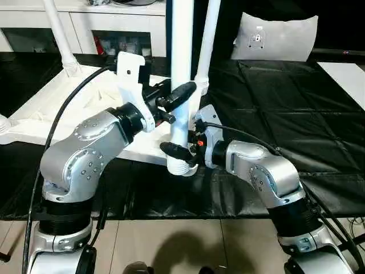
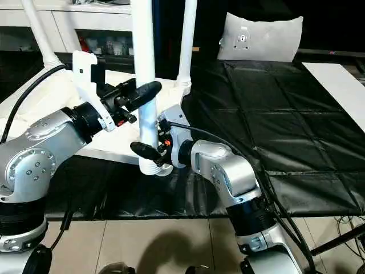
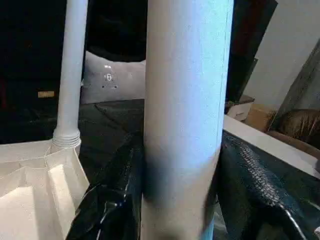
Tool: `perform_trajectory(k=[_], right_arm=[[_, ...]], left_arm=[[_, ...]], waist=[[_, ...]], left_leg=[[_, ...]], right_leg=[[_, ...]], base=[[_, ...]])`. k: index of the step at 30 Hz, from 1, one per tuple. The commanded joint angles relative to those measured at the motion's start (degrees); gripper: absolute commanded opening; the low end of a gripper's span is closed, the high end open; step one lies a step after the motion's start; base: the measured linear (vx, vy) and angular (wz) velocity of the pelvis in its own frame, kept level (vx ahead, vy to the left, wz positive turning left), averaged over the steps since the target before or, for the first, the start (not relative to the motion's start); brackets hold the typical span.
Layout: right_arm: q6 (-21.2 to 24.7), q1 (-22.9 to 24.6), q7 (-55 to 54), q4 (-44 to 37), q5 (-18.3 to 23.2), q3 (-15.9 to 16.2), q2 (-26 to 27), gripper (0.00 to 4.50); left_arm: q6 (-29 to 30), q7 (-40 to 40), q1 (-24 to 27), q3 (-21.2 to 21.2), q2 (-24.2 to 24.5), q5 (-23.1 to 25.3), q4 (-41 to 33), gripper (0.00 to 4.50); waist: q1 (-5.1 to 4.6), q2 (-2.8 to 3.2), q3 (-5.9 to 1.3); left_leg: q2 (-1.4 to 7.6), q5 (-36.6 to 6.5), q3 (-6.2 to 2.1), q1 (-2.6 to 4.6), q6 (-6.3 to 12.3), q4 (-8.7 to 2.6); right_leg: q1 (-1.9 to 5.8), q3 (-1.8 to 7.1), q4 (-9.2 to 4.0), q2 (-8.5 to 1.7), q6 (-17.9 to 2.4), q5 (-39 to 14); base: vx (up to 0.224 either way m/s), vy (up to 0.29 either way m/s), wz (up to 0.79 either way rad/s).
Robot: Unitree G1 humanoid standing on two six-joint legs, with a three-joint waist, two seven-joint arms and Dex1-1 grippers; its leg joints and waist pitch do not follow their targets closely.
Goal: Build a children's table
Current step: Pick table leg
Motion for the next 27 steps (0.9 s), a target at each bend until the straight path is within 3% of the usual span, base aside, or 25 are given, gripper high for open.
perform_trajectory(k=[1, 16, 24, 26, 27], right_arm=[[0.5, -0.5, 0.0, 0.6, -0.2, -0.7, -0.4, 3.49], [2.4, -0.1, -0.3, 0.3, 0.8, -1.2, 0.6, 2.05], [2.8, -0.1, -0.5, 0.5, 1.1, -1.6, 1.2, 1.92], [2.5, 0.0, -0.5, 0.8, 0.9, -1.5, 1.4, 1.91], [2.3, -0.1, -0.6, 0.9, 0.9, -1.5, 1.6, 1.91]], left_arm=[[0.5, -0.5, -1.2, -0.7, 0.0, -0.3, -1.6, 1.75], [-0.1, -1.2, -1.1, -1.5, 1.0, 0.8, -1.7, 1.75], [-0.7, -1.6, -1.7, -2.5, 1.5, 1.1, -3.2, 1.75], [0.8, -2.6, -2.2, -1.8, -0.5, -3.2, -5.1, 1.75], [1.7, -3.1, -2.4, -1.5, -1.5, -5.6, -6.0, 2.31]], waist=[[-0.02, 0.23, -4.59], [-0.05, 0.20, -4.56], [0.00, 0.28, -4.58], [0.03, 0.40, -4.59], [-0.03, 0.24, -4.59]], left_leg=[[3.19, -6.8, -1.37, 0.18, -0.56, -4.39], [3.11, -6.9, -1.35, 0.12, -0.62, -4.40], [3.29, -6.9, -1.45, 0.17, -0.86, -4.49], [3.28, -7.0, -1.41, 0.22, -0.92, -4.44], [3.19, -6.9, -1.30, 0.12, -1.01, -4.35]], right_leg=[[3.32, 3.91, -4.60, -5.54, -1.9, -22.1], [3.31, 3.90, -4.70, -5.57, -1.5, -22.8], [3.29, 3.95, -4.59, -5.62, -1.6, -22.2], [3.28, 3.96, -4.57, -5.69, -1.9, -22.1], [3.36, 3.97, -4.52, -5.71, -2.2, -22.0]], base=[[0.000, 0.000, 0.00], [0.000, 0.000, 0.00], [0.000, 0.000, 0.00], [0.000, 0.000, 0.00], [0.000, 0.000, 0.00]])
